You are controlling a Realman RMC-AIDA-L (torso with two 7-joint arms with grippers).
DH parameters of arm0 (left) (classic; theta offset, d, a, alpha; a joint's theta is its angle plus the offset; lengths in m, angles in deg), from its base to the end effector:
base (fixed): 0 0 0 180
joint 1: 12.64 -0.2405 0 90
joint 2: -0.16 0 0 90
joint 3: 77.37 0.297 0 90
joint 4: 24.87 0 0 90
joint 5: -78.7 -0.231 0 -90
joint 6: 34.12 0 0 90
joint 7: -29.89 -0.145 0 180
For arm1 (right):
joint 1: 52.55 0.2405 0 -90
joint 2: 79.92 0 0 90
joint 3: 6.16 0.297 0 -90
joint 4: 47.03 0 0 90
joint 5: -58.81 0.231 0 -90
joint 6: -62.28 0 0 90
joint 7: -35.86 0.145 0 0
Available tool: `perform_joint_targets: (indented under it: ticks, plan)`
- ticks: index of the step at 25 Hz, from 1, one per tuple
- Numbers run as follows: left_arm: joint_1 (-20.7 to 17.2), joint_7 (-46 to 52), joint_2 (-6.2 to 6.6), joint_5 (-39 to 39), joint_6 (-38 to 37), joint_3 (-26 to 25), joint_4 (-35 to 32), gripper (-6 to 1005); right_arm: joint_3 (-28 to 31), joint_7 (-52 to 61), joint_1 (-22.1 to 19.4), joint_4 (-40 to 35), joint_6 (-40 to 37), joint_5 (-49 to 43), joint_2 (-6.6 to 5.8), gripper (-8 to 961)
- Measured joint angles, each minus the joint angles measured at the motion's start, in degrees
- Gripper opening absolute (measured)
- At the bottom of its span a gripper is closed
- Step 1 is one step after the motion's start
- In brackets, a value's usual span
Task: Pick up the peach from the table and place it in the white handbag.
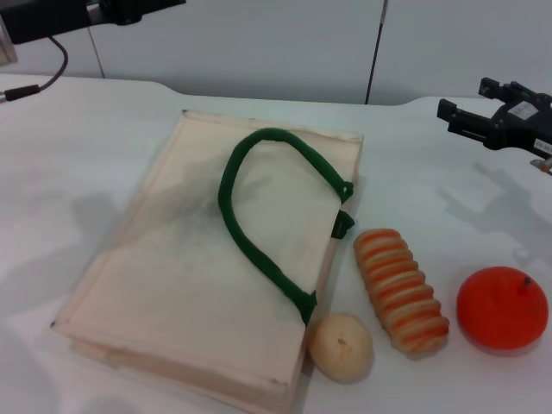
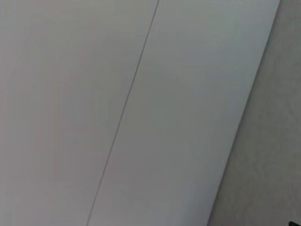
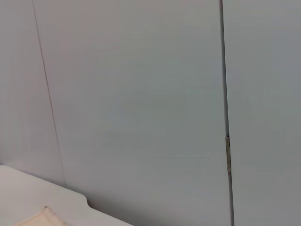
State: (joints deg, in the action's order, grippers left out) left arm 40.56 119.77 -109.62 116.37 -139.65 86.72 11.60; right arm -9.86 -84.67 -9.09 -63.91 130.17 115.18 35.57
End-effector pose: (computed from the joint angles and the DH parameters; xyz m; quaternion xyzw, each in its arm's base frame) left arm -0.2411 0.4477 0.1104 -0.8689 -0.2426 -0.3966 0.1700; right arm 0.3119 0.4504 -0.0102 -0.8659 0.2327 0.2744 0.3475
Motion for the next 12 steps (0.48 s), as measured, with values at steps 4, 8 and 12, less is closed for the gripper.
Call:
perform_joint_targets:
  ticks: [4,8,12]
  plan:
    - [-1.05,-1.94,-0.88,4.41,0.50,0.00,0.00,401,0.54,-0.86,-0.11,0.08,-0.33,0.12,0.10,893]
    - [-3.22,-9.82,-3.41,11.34,1.79,0.00,-0.02,599,5.46,-5.76,-0.91,1.34,-0.29,0.16,0.34,893]
    - [-5.91,-21.05,-6.28,18.18,3.51,-0.11,-1.38,697,9.92,-10.09,-1.61,2.80,-0.40,0.16,0.38,893]
